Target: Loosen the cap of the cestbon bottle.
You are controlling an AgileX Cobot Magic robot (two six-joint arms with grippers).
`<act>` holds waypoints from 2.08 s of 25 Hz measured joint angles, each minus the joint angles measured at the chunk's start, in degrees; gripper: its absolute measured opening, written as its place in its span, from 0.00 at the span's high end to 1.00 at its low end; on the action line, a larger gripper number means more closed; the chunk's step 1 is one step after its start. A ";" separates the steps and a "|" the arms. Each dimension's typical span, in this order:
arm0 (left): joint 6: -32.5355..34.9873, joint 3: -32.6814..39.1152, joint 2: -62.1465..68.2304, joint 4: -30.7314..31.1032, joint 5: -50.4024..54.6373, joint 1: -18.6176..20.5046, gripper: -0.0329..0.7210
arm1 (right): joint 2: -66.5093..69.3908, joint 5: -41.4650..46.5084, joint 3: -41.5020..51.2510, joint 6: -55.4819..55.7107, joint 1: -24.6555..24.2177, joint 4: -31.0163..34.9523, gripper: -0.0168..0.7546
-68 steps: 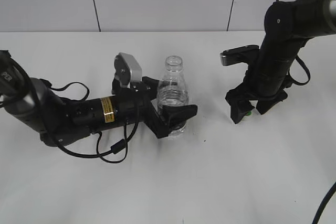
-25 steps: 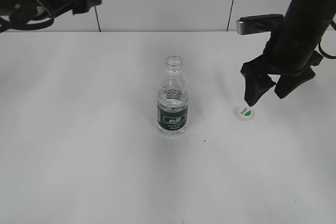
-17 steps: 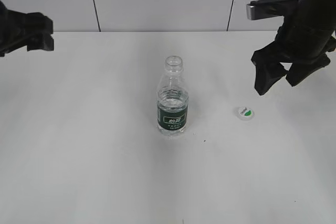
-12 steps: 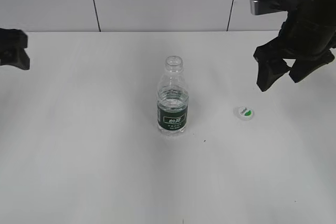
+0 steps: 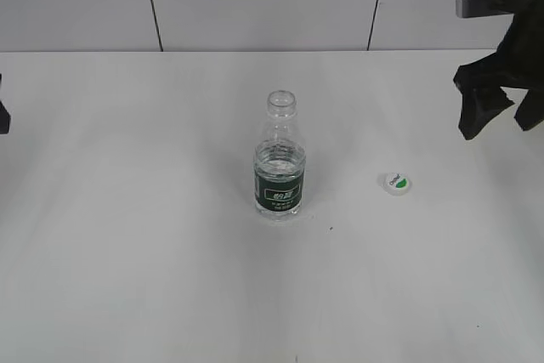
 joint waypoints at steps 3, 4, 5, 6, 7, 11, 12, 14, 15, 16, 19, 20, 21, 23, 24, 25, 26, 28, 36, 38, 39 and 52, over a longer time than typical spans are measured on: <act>0.76 0.00 0.00 -0.22 0.36 -0.06 0.19 | 0.00 0.00 0.00 0.57 -0.06 -1.32 0.22; 0.83 0.00 0.00 -0.22 0.64 -0.06 0.19 | 0.00 0.00 0.00 0.64 -0.06 -1.77 0.22; 0.83 0.00 0.00 -0.22 0.95 -0.06 0.19 | 0.00 0.00 0.00 0.71 -0.06 -1.90 0.22; 0.83 0.00 0.00 -0.22 1.15 -0.06 0.19 | 0.00 0.00 0.00 0.83 -0.06 -1.96 0.22; 0.83 0.00 0.00 -0.22 1.35 -0.06 0.19 | 0.00 0.00 0.00 0.89 -0.06 -1.96 0.22; 0.83 0.00 -0.47 -0.41 1.46 -0.10 0.19 | -0.37 0.00 0.00 1.07 -0.34 -2.28 0.22; 0.83 0.00 -0.76 -0.46 1.46 -0.10 0.19 | -0.51 -0.05 0.00 1.07 -0.77 -2.28 0.22; 0.83 0.00 -1.10 -0.46 1.54 -0.10 0.19 | -0.70 -0.11 0.00 1.07 -2.12 -1.91 0.22; 0.83 0.00 -1.15 -0.47 1.54 -0.10 0.19 | -0.70 -0.11 0.00 1.07 -2.97 -1.85 0.22; 0.83 0.00 -1.15 -0.52 1.54 -0.10 0.19 | -0.70 -0.11 0.00 1.08 -3.75 -1.79 0.22; 0.83 0.00 -1.15 -0.62 1.54 -0.10 0.19 | -0.70 -0.11 0.00 1.18 -5.33 -0.52 0.22; 0.83 0.00 -1.15 -0.62 1.54 -0.10 0.19 | -0.70 -0.11 0.00 1.22 -5.52 0.06 0.22; 0.83 0.00 -1.15 -0.62 1.54 -0.10 0.19 | -0.70 -0.11 0.00 1.25 -5.60 0.34 0.22; 0.83 0.00 -1.15 -0.62 1.54 -0.10 0.19 | -0.70 -0.11 0.00 1.25 -5.60 0.76 0.22; 0.83 0.00 -1.15 -0.62 1.54 -0.10 0.19 | -0.76 -0.11 0.00 1.25 -5.66 0.87 0.22; 0.83 0.00 -1.15 -0.62 1.54 -0.10 0.19 | -0.82 -0.06 0.00 1.25 -5.66 0.96 0.22; 0.83 0.00 -1.21 -0.62 1.59 -0.10 0.19 | -1.05 0.06 0.00 1.29 -5.71 1.01 0.22; 0.88 0.00 -1.94 -0.62 1.70 -0.10 0.19 | -1.59 0.23 0.00 1.29 -5.77 1.06 0.22; 3.40 0.00 -11.40 -0.21 3.06 -0.10 0.19 | -8.97 1.84 0.00 1.29 -5.77 0.95 0.22; 4.57 0.00 -14.65 -0.21 3.64 -0.10 0.19 | -11.52 2.67 0.00 1.29 -5.77 0.59 0.22; 5.32 0.00 -16.38 -0.21 4.10 -0.10 0.19 | -12.98 2.95 0.00 1.29 -5.77 0.42 0.22; 9.14 0.67 -39.25 -0.21 10.94 -0.17 0.23 | -31.61 5.00 5.35 1.29 -5.77 -0.02 0.22</act>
